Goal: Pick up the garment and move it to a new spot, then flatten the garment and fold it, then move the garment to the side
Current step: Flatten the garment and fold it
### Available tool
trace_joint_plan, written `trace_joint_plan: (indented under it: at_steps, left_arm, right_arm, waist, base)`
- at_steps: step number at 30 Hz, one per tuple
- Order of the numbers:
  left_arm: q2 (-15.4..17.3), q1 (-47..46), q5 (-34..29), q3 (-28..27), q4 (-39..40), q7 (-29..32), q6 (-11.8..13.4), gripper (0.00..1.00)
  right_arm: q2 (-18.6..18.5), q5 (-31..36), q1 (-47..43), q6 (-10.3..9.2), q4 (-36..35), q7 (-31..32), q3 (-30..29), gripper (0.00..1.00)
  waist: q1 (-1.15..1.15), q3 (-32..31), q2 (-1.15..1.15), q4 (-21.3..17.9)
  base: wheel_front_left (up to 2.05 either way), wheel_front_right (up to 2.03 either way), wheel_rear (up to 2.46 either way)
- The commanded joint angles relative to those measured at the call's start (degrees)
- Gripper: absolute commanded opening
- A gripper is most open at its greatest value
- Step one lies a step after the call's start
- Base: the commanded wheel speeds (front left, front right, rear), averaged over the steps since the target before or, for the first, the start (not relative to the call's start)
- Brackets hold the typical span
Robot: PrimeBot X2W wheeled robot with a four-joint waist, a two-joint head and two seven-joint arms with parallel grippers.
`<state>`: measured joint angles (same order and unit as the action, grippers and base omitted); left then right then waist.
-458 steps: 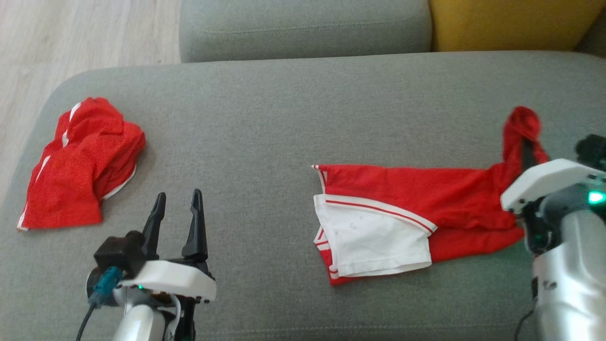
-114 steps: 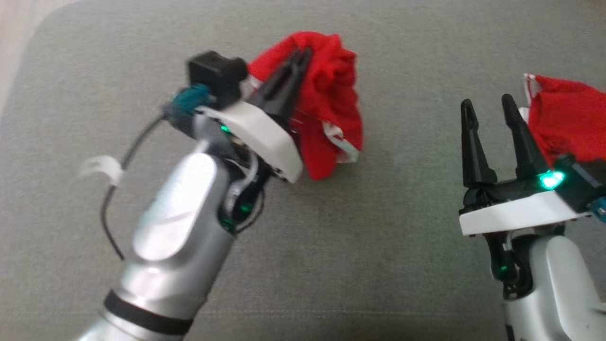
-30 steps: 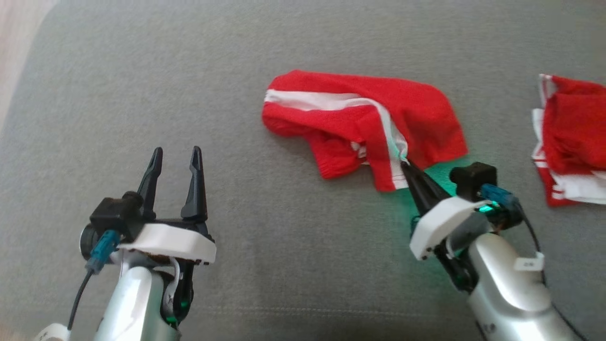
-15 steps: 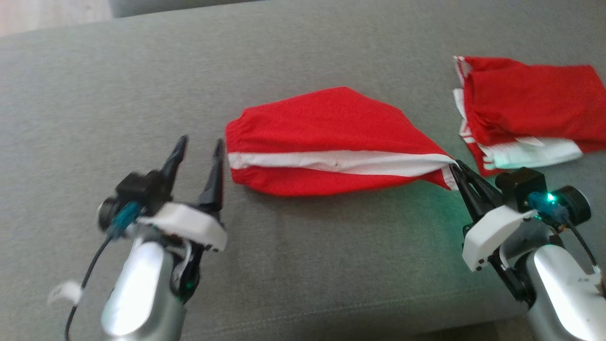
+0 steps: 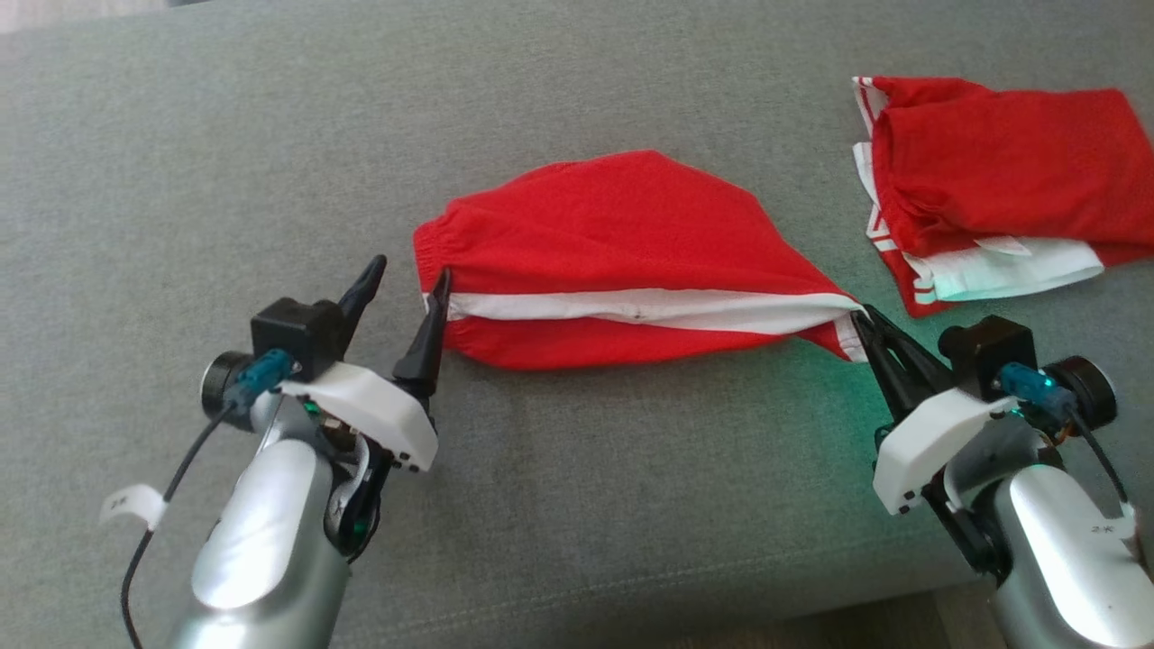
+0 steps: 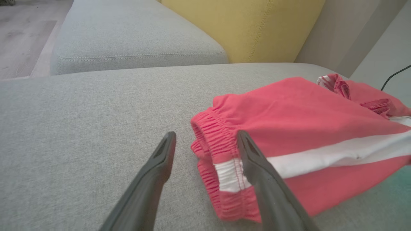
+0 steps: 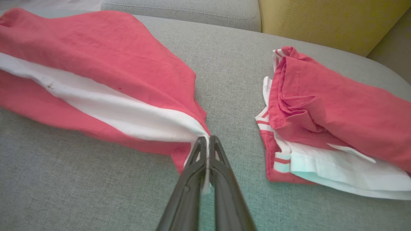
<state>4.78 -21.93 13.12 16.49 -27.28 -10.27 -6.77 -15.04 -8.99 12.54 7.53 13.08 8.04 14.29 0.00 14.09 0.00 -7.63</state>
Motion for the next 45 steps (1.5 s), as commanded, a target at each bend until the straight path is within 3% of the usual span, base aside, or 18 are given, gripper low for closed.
trace_joint_plan:
  at_steps: [1,10,22,23,24,25,26,36,45]
  left_arm:
    - [1.8,-0.8,0.4,-0.6,2.5,-0.5,-0.3,1.00]
    - [3.5,-0.1,3.3,4.2,4.2,3.2,-0.6,1.00]
    - [4.0,-0.2,4.7,5.5,3.7,5.1,-0.7,1.00]
    - [4.1,-0.2,4.7,5.6,3.8,5.1,-0.7,0.93]
    - [4.1,-0.2,4.8,5.7,3.8,5.0,-0.7,0.66]
    - [4.1,-0.1,4.9,5.8,3.9,5.0,-0.7,0.21]
    - [4.1,0.0,5.0,5.9,4.0,5.0,-0.7,0.00]
    - [5.0,0.5,5.2,6.8,5.9,4.0,-0.4,0.00]
    - [8.5,-0.6,4.5,6.0,15.2,5.2,0.4,0.00]
  right_arm:
    - [-0.2,0.0,1.6,-0.04,-1.3,-0.6,0.4,0.00]
    - [0.1,-0.1,2.6,-0.04,0.1,-1.0,0.2,0.00]
    - [0.0,-0.1,3.2,-0.04,0.9,-1.4,0.2,0.00]
    - [0.0,-0.1,3.2,-0.04,1.0,-1.4,0.2,0.00]
    - [0.0,-0.2,3.2,-0.04,1.1,-1.4,0.1,0.00]
    - [0.1,-0.2,3.1,-0.04,1.2,-1.4,0.1,0.00]
    - [0.1,-0.2,3.1,-0.04,1.3,-1.4,0.1,0.00]
    - [-0.8,-0.3,4.3,-0.04,0.3,-2.9,0.6,0.00]
    - [-6.0,1.1,10.3,-0.04,-3.6,-7.1,3.4,0.00]
  waist:
    - [0.00,-0.1,0.00,0.4]
    - [0.00,0.1,0.00,0.9]
    - [0.00,-0.1,0.00,0.7]
    - [0.00,-0.2,0.00,0.8]
    - [0.00,-0.2,0.00,0.8]
    - [0.00,-0.3,0.00,0.9]
    - [0.00,-0.3,0.00,0.9]
    - [0.00,-2.6,0.00,1.9]
    - [0.00,-8.6,0.00,3.4]
  base:
    - [0.00,0.00,0.00]
    - [0.00,0.00,0.00]
    - [0.00,0.00,0.00]
    - [0.00,0.00,0.00]
    - [0.00,0.00,0.00]
    - [0.00,0.00,0.00]
    - [0.00,0.00,0.00]
    - [0.00,0.00,0.00]
    - [0.00,0.00,0.00]
